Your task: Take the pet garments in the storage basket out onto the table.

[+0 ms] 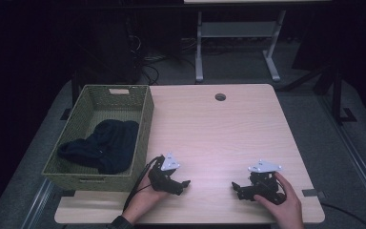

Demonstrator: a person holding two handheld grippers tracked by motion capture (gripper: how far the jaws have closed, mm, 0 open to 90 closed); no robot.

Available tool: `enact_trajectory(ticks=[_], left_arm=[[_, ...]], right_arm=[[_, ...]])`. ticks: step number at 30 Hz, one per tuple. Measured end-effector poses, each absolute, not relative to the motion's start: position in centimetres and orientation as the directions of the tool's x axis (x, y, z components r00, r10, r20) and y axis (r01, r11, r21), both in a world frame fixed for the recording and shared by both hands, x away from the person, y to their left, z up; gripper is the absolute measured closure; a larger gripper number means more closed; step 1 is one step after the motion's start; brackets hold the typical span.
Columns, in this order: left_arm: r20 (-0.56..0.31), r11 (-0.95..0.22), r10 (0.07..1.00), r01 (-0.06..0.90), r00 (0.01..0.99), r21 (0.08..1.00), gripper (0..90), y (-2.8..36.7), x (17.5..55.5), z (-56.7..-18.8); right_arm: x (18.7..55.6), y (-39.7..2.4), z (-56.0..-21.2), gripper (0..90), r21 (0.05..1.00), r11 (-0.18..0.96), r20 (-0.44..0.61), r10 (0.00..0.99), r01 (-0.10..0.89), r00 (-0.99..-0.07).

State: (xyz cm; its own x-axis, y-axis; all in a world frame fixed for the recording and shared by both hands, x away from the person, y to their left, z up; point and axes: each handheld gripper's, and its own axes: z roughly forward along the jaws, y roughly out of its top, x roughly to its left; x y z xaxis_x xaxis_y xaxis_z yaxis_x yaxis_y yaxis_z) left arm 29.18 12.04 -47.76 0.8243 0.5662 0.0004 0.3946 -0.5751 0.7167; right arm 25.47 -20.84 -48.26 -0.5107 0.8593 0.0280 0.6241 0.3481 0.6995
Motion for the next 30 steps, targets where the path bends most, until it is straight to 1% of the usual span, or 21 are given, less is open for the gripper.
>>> enact_trajectory(ticks=[16, 19, 30], left_arm=[[0.005, -0.591, 0.568, 0.404, 0.823, 0.698, 12.9, 12.0, 29.2, -47.4], [0.0, -0.572, 0.578, 0.405, 0.816, 0.713, 12.9, 11.9, 29.2, -47.0], [-0.011, -0.56, 0.588, 0.417, 0.809, 0.716, 13.3, 12.0, 29.1, -46.3]], right_arm=[[25.4, -20.8, -48.3, 0.4, 0.697, 0.345, 0.032, 0.861, 0.628, -0.508], [25.4, -20.8, -48.3, 0.4, 0.697, 0.345, 0.032, 0.86, 0.628, -0.509], [25.4, -20.8, -48.3, 0.4, 0.698, 0.344, 0.033, 0.86, 0.628, -0.508]])
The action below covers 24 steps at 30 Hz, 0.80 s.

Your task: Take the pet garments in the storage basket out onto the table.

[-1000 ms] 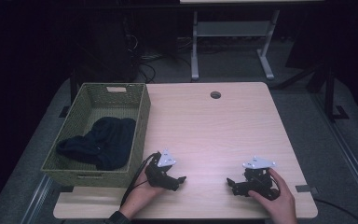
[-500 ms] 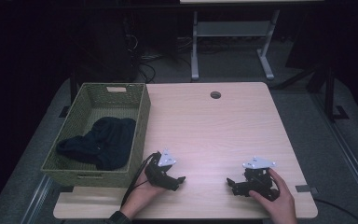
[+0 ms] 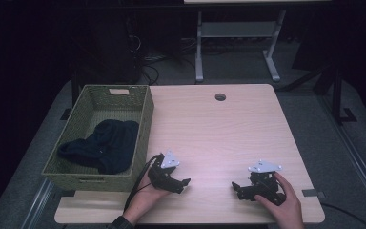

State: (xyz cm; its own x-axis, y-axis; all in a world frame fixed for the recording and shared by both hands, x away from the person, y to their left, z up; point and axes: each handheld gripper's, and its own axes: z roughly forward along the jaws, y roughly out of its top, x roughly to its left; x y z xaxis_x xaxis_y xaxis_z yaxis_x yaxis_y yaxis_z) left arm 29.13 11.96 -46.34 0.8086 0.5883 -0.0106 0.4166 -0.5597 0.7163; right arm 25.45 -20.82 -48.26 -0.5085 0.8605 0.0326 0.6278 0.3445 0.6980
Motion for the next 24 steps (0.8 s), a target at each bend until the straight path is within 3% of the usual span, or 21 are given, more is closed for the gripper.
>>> enact_trajectory(ticks=[24], left_arm=[[-0.04, -0.489, 0.608, 0.414, 0.793, 0.768, 13.6, 12.6, 29.2, -41.5]], right_arm=[[25.4, -20.8, -48.3, 0.4, 0.697, 0.345, 0.032, 0.861, 0.628, -0.508]])
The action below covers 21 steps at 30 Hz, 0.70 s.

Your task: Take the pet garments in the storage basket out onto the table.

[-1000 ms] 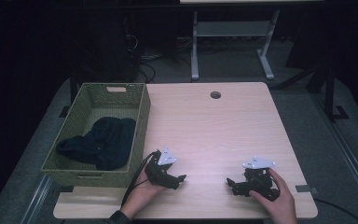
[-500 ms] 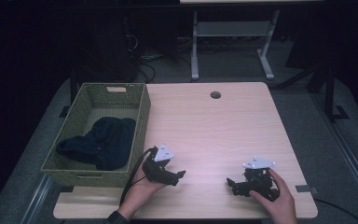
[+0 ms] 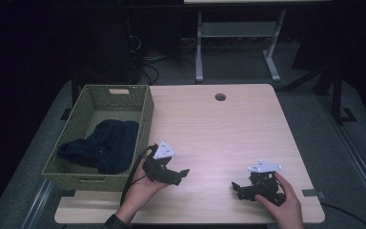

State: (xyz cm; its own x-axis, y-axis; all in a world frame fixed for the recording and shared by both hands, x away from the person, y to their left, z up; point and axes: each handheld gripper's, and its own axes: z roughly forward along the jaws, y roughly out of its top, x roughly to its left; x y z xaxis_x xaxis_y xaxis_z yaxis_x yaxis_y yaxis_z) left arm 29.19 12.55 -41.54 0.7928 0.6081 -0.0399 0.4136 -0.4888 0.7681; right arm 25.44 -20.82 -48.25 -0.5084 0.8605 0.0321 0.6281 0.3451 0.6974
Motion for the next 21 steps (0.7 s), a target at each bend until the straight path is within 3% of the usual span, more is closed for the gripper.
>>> enact_trajectory(ticks=[21], left_arm=[[-0.035, -0.475, 0.595, 0.387, 0.803, 0.791, 13.7, 12.9, 30.2, -38.0]], right_arm=[[25.4, -20.8, -48.3, 0.4, 0.698, 0.346, 0.031, 0.86, 0.627, -0.509]])
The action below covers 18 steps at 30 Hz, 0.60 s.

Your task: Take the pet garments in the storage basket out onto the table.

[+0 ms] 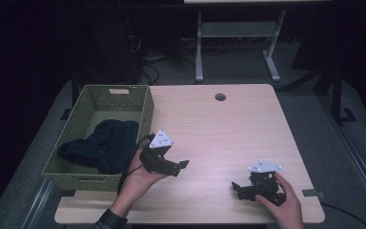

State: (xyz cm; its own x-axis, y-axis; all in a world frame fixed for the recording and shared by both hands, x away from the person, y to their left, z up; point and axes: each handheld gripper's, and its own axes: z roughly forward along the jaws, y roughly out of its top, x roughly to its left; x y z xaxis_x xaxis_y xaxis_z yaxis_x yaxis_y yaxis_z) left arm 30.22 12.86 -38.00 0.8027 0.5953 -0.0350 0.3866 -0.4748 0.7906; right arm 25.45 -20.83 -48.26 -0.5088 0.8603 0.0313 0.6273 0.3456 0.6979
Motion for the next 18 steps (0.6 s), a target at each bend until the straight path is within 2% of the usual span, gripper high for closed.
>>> enact_trajectory(ticks=[18], left_arm=[[-0.043, -0.451, 0.61, 0.391, 0.791, 0.803, 14.2, 15.1, 32.0, -35.3]], right_arm=[[25.5, -20.8, -48.3, 0.4, 0.698, 0.346, 0.031, 0.86, 0.627, -0.509]])
